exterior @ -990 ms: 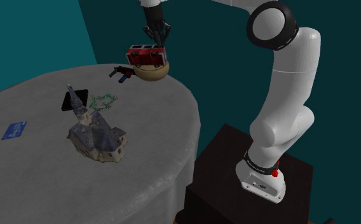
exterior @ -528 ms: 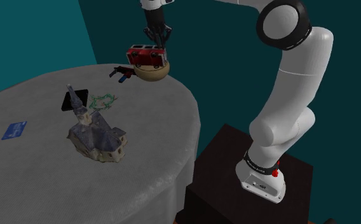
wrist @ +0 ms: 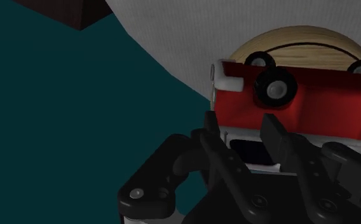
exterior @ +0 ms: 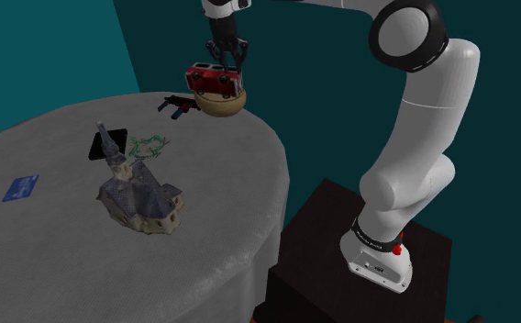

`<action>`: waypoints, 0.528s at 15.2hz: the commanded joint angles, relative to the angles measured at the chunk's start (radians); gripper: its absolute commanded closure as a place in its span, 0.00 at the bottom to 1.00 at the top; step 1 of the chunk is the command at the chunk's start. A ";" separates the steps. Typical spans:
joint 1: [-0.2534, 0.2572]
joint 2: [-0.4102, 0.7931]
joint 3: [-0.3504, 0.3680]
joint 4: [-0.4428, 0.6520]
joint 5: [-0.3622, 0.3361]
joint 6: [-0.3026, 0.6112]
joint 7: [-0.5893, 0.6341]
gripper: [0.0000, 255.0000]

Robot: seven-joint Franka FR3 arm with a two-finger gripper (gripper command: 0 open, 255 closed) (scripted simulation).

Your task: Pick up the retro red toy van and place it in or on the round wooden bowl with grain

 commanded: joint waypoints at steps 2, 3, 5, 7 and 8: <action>0.000 0.053 -0.005 0.001 0.002 -0.001 -0.010 0.00; 0.001 0.059 -0.006 0.018 -0.002 -0.012 -0.015 0.00; -0.001 0.040 -0.003 -0.002 0.008 -0.009 -0.009 0.00; 0.000 0.046 -0.002 -0.019 0.006 0.012 0.000 0.00; 0.014 0.061 0.001 0.032 -0.002 -0.029 0.001 0.00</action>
